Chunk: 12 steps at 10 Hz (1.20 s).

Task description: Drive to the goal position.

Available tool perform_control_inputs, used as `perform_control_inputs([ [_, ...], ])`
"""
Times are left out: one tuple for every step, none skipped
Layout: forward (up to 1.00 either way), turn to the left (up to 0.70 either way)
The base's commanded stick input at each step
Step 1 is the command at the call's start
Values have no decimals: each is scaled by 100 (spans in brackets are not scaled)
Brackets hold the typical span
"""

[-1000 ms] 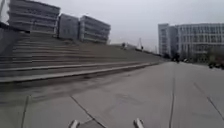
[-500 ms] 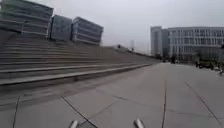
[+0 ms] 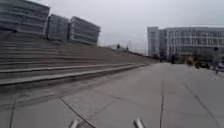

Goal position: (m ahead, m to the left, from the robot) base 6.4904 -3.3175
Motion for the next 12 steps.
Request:
perform_control_inputs([
  [0, -42],
  [0, -42],
  [0, -42],
  [0, -42],
  [0, -42],
  [0, -42],
  [0, -42],
  [0, -42],
  [0, -39],
  [0, -18],
  [0, 0],
  [0, 0],
])
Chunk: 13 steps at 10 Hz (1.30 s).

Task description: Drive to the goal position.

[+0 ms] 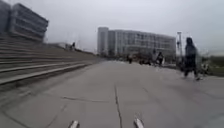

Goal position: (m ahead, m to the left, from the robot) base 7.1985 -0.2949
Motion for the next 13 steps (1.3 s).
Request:
perform_control_inputs([
  [0, 0],
  [0, 0],
  [0, 0],
  [0, 0],
  [0, 0],
  [0, 0],
  [0, 0],
  [19, 0],
  [38, 0],
  [50, 0],
  [50, 0],
  [50, 0],
  [50, 0],
])
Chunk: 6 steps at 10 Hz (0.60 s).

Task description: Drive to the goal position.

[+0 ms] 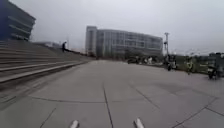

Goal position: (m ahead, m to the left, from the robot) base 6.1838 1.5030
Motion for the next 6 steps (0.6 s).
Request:
perform_control_inputs([
  [50, 0],
  [50, 0],
  [50, 0],
  [50, 37],
  [50, 49],
  [50, 25],
])
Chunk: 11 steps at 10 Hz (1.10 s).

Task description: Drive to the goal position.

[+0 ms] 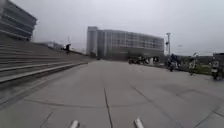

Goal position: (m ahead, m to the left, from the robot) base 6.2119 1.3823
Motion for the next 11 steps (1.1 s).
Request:
perform_control_inputs([
  [50, 0],
  [50, 0],
  [50, 0],
  [50, 0],
  [50, 0],
  [50, 0],
  [50, 0],
  [70, 0],
  [70, 0],
  [70, 0],
  [70, 0],
])
